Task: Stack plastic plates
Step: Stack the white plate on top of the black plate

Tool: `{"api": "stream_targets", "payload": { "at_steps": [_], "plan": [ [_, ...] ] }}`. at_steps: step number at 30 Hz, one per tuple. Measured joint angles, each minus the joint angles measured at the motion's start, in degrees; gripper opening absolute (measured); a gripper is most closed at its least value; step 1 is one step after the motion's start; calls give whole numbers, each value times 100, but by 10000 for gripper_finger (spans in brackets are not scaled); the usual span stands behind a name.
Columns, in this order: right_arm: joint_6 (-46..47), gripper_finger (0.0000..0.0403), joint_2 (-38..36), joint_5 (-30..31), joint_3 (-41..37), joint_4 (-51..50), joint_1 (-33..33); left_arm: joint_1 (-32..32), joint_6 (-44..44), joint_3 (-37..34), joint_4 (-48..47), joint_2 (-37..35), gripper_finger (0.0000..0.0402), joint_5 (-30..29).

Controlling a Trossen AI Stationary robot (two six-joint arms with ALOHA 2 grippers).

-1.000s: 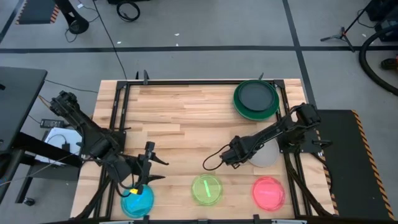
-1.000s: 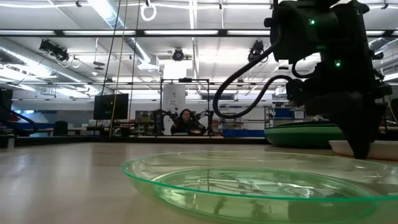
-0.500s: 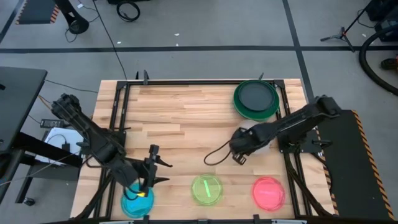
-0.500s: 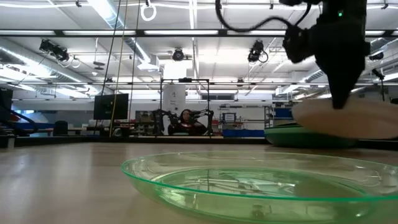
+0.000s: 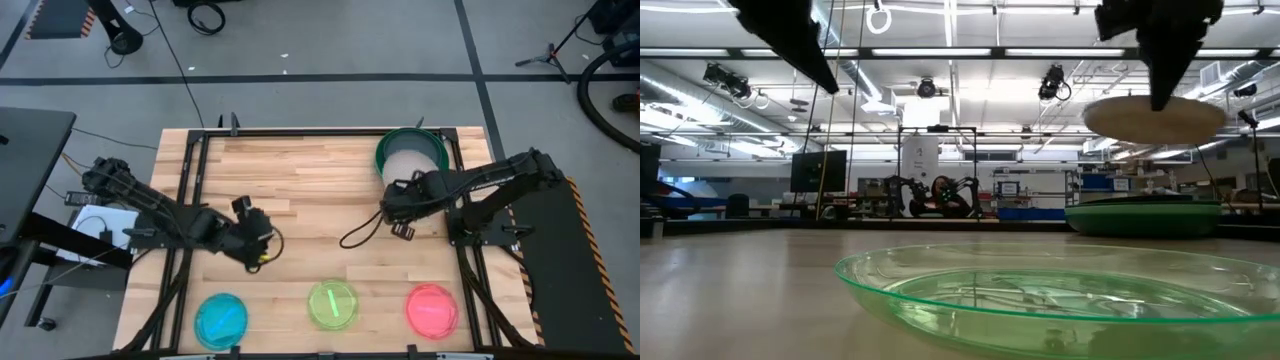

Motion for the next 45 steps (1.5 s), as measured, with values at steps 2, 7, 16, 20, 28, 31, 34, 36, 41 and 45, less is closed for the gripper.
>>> {"api": "stream_targets", "payload": {
  "at_steps": [2, 7, 16, 20, 28, 31, 34, 36, 41, 45],
  "plan": [
    [-518, 12, 19, 284, 5, -13, -220, 208, 126, 0, 59, 50, 221, 1],
    [-1347, 12, 39, 201, -326, 178, -1116, 491, 371, 0, 105, 258, 221, 134],
    [-3162, 12, 31, 27, -1158, 1613, -2857, 724, 495, 0, 463, 575, 221, 493],
    [-3796, 12, 34, -295, -1458, 2361, -3488, 928, 615, -2, 678, 572, 221, 490],
    [-4380, 12, 35, -374, -1949, 2575, -4460, 1129, 795, -2, 1002, 572, 221, 492],
    [-4485, 13, 33, -640, -2097, 2653, -4672, 1197, 915, -2, 1069, 570, 221, 487],
    [-4614, 23, 33, -751, -2211, 2876, -4724, 1295, 1001, -2, 1171, 569, 221, 488],
    [-4666, 28, 33, -783, -2262, 3064, -4720, 1381, 1081, -2, 1193, 568, 221, 490],
    [-4673, 27, 33, -788, -2284, 3161, -4657, 1529, 1262, -2, 1201, 568, 221, 485],
    [-4675, 28, 33, -912, -2284, 3094, -4603, 1600, 1306, -2, 1201, 568, 221, 490]
  ]
}}
